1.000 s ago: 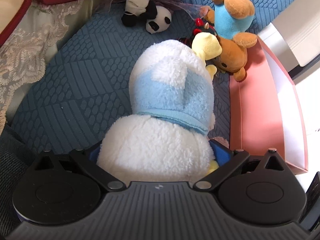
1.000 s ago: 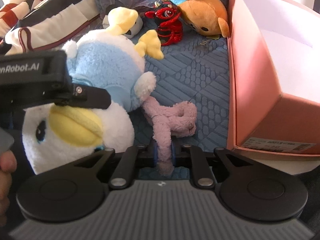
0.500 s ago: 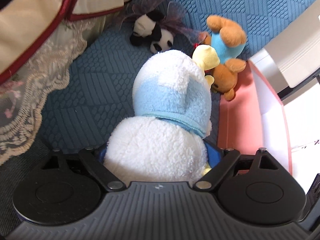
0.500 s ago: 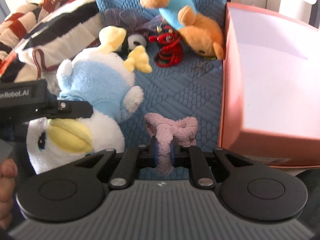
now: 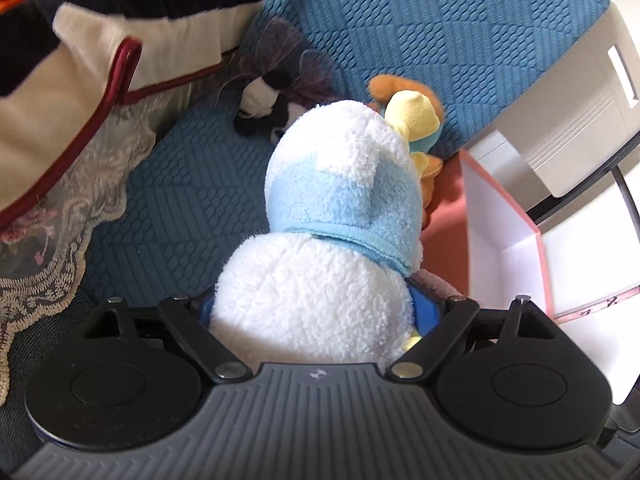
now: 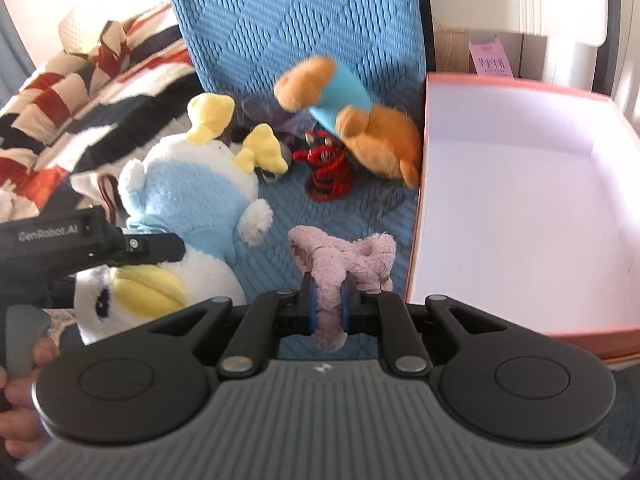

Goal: Organize objects
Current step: 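Lift the hair clip with the right tool while the left tool lifts the penguin, then lower the penguin into the pink box with the left tool while the right tool drops the clip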

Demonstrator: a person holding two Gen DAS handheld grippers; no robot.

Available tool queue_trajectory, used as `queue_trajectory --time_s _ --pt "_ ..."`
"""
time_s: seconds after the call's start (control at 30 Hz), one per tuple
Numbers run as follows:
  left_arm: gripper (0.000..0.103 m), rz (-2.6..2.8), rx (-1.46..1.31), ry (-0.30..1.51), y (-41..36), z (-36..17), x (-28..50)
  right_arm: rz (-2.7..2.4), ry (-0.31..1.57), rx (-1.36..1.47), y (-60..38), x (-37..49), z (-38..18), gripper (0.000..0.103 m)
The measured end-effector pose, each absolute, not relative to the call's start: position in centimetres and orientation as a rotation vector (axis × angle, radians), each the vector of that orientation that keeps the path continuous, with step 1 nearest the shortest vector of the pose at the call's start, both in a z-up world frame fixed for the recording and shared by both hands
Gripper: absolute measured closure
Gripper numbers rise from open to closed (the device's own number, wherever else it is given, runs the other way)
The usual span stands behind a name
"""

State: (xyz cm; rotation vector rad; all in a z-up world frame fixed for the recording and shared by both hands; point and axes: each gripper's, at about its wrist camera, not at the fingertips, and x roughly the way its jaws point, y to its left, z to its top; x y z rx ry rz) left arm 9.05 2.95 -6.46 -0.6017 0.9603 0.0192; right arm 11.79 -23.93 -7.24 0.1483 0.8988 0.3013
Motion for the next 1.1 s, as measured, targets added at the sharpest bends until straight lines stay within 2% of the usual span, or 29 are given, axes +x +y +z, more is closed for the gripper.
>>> queue_trajectory --time_s 0.63,0.9,1.1 --pt "0.013 -0.071 -0.584 0.847 -5.3 5.0 14.1 0.255 0.739 0.117 -32.4 14.5 2.0 0.088" --pt "0.013 -0.133 -0.576 0.841 -10.6 5.8 17.4 0.196 0.721 0.155 -37.3 15.8 2.3 0.088" --pt "0.013 -0.158 -0.548 0.861 -14.6 4.5 19.8 0.132 0.744 0.195 -41.2 16.4 0.3 0.088"
